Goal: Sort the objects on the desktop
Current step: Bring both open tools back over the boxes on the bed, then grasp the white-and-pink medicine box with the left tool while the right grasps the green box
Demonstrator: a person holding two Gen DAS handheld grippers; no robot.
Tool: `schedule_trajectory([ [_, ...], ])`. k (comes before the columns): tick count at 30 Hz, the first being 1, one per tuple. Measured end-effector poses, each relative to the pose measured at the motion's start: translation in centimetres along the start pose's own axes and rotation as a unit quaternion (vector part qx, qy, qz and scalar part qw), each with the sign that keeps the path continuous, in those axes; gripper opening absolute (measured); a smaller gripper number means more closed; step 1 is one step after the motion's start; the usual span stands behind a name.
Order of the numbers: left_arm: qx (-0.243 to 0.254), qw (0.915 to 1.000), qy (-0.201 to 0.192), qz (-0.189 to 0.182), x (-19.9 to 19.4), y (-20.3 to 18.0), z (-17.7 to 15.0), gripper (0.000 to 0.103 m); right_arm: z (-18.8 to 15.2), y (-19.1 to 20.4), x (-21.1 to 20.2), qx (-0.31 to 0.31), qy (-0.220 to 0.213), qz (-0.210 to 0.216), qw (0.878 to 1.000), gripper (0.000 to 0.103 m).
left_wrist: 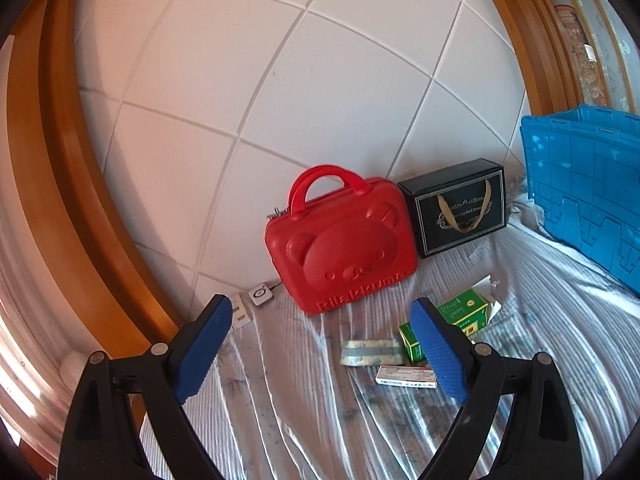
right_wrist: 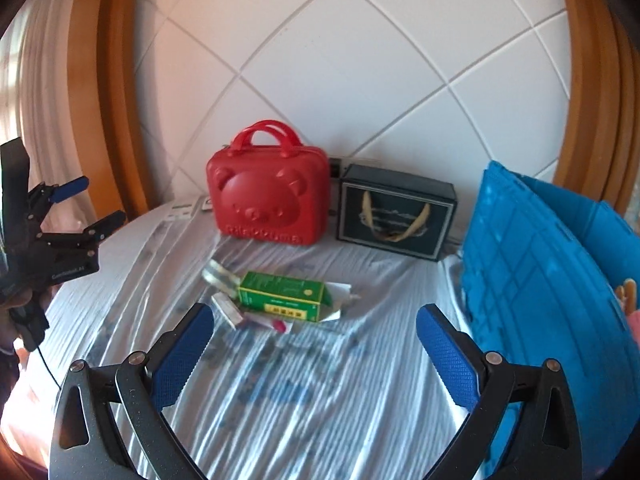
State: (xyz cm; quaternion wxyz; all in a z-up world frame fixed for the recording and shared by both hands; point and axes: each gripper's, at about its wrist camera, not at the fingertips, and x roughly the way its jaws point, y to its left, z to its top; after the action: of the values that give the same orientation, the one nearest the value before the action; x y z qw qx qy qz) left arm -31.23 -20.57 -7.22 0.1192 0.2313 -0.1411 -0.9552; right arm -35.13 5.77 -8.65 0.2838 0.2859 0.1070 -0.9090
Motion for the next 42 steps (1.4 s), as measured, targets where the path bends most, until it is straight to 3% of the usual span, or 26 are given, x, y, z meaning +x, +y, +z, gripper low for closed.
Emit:
schedule_trajectory([
  [8, 0.01, 0.9973, 0.066, -0.032, 6.4, -0.8, -3.3, 0.091, -0.4, 1.5, 11.1, -0.1, 0.1, 0.05, 0.989, 0.103],
  [13, 0.013, 0.9932, 0.106, -0.046, 11.0, -2.1, -5.1, 0.091, -1.3, 1.5, 19.0, -0.153, 0.167, 0.074, 0.971, 0.103],
  [17, 0.017, 0.9882, 0.135, -0.07, 14.6, -3.1, -6.5, 0.091, -1.6, 1.6, 24.0, -0.205, 0.19, 0.096, 0.955, 0.103],
  [21, 0.008, 0.9833, 0.163, -0.08, 17.5, -3.8, -7.7, 0.091, -1.2, 2.2, 28.1, -0.281, 0.193, 0.12, 0.932, 0.103],
  [27, -0.037, 0.9743, 0.199, -0.099, 19.6, -4.5, -9.3, 0.091, -1.7, 3.9, 33.9, -0.408, 0.215, 0.152, 0.874, 0.103],
  [31, -0.07, 0.9663, 0.223, -0.108, 20.6, -5.5, -10.0, 0.091, -2.5, 4.5, 36.7, -0.455, 0.248, 0.185, 0.835, 0.103],
  [33, -0.091, 0.9604, 0.235, -0.118, 21.1, -6.2, -10.3, 0.091, -3.0, 4.8, 37.7, -0.474, 0.255, 0.188, 0.822, 0.102],
  [37, -0.105, 0.9537, 0.259, -0.113, 22.1, -8.0, -10.8, 0.091, -3.7, 5.1, 39.4, -0.477, 0.275, 0.202, 0.81, 0.102],
  [42, -0.157, 0.9394, 0.286, -0.105, 24.0, -8.1, -11.4, 0.091, -3.5, 4.7, 39.6, -0.47, 0.267, 0.224, 0.811, 0.101],
])
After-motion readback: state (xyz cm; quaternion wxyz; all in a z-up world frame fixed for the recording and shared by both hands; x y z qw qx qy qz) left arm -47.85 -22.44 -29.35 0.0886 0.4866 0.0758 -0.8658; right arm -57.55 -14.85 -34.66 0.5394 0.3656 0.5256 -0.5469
